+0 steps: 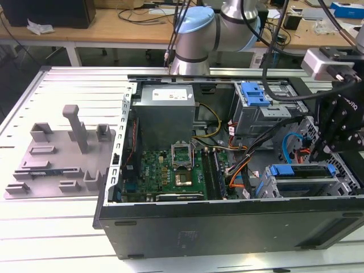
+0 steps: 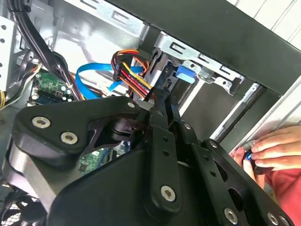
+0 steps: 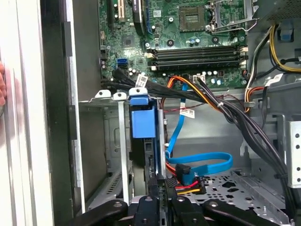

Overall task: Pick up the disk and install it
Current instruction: 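Insert the first disk wire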

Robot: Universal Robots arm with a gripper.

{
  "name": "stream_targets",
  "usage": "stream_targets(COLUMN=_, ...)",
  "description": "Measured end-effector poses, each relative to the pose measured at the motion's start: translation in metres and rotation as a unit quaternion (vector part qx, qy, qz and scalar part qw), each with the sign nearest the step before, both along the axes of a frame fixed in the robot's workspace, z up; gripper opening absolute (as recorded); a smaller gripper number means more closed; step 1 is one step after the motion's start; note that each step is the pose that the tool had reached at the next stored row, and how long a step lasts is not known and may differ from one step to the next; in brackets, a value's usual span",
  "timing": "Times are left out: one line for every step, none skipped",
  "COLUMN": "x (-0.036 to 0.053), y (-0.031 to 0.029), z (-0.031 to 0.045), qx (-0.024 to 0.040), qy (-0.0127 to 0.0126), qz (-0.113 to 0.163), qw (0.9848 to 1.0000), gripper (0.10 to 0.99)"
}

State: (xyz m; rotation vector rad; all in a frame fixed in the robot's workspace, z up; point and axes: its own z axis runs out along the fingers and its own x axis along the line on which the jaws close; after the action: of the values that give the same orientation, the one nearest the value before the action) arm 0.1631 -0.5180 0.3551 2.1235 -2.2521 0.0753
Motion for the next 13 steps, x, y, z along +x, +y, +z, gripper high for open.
stream_targets(x=-0.0002, y=-0.0021, z=0.0000, qx=0.0038, qy=-0.0005, qz=0.001, qw=1.0000, gripper=0.169)
stream_targets(x=-0.0004, y=-0.0034, z=0.0000, qx=0.0065, qy=-0.0009, qz=0.002, qw=1.0000, gripper=0.169)
stream_targets(x=-0.0004, y=-0.0044, z=0.0000, qx=0.0082, qy=-0.0011, qz=0.003, qw=1.0000, gripper=0.169)
stream_targets(x=-0.0004, y=-0.0056, z=0.0000, qx=0.0099, qy=-0.0014, qz=0.004, qw=0.9999, gripper=0.169)
stream_targets(x=-0.0004, y=-0.0062, z=0.0000, qx=0.0105, qy=-0.0015, qz=0.004, qw=0.9999, gripper=0.169)
stream_targets(x=-0.0005, y=-0.0065, z=0.0000, qx=0.0113, qy=-0.0016, qz=0.004, qw=0.9999, gripper=0.169)
stream_targets(x=-0.0005, y=-0.0066, z=0.0000, qx=0.0113, qy=-0.0016, qz=0.004, qw=0.9999, gripper=0.169)
stream_targets(x=-0.0005, y=-0.0065, z=0.0000, qx=0.0113, qy=-0.0016, qz=0.004, qw=0.9999, gripper=0.169)
stream_targets(x=-0.0005, y=-0.0066, z=0.0000, qx=0.0113, qy=-0.0016, qz=0.004, qw=0.9999, gripper=0.169)
stream_targets(x=-0.0005, y=-0.0066, z=0.0000, qx=0.0113, qy=-0.0016, qz=0.004, qw=0.9999, gripper=0.169)
stream_targets(x=-0.0005, y=-0.0067, z=0.0000, qx=0.0116, qy=-0.0016, qz=0.004, qw=0.9999, gripper=0.169)
stream_targets(x=-0.0005, y=-0.0070, z=0.0000, qx=0.0124, qy=-0.0016, qz=0.004, qw=0.9999, gripper=0.169)
stream_targets(x=-0.0005, y=-0.0072, z=0.0000, qx=0.0132, qy=-0.0016, qz=0.004, qw=0.9999, gripper=0.169)
